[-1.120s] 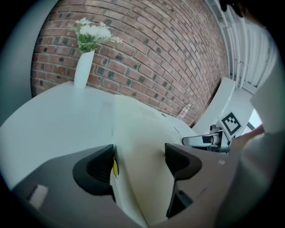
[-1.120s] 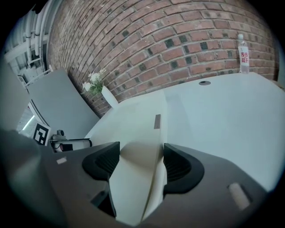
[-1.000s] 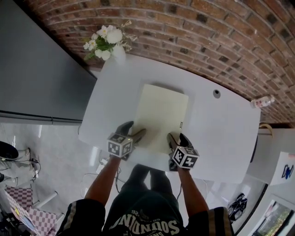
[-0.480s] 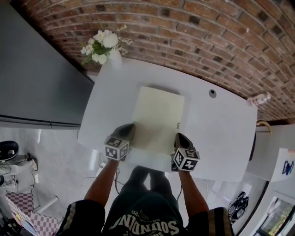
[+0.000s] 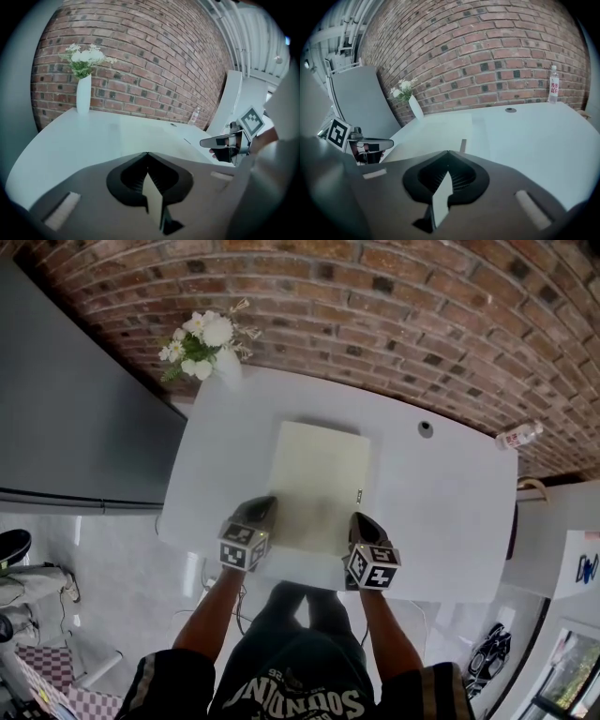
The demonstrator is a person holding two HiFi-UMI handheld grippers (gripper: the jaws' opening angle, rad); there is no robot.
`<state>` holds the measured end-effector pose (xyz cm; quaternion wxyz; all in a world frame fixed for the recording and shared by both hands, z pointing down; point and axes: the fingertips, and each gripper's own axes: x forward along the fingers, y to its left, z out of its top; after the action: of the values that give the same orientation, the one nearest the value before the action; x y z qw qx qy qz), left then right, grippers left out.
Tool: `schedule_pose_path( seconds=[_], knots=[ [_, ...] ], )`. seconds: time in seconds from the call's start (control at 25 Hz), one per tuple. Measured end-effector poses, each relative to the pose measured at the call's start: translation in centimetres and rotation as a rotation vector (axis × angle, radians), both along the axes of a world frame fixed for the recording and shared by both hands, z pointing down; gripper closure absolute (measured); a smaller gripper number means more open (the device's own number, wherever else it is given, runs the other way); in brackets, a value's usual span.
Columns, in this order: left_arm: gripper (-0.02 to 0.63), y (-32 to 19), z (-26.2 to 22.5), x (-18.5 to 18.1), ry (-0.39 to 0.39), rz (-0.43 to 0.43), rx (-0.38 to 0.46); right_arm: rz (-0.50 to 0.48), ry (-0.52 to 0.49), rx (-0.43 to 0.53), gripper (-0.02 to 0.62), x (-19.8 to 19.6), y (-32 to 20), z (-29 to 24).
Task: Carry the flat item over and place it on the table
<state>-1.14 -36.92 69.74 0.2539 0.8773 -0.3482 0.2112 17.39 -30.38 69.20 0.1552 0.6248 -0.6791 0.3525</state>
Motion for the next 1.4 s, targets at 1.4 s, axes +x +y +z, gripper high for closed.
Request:
schedule_pose_path(
  seconds=[1.4],
  knots=[
    [0.598,5.8,-15.1,2.2,0.102,0.025,0.253,-0.025,0.062,0.328,0.595,-0.3,4.8,-14.4]
  ],
)
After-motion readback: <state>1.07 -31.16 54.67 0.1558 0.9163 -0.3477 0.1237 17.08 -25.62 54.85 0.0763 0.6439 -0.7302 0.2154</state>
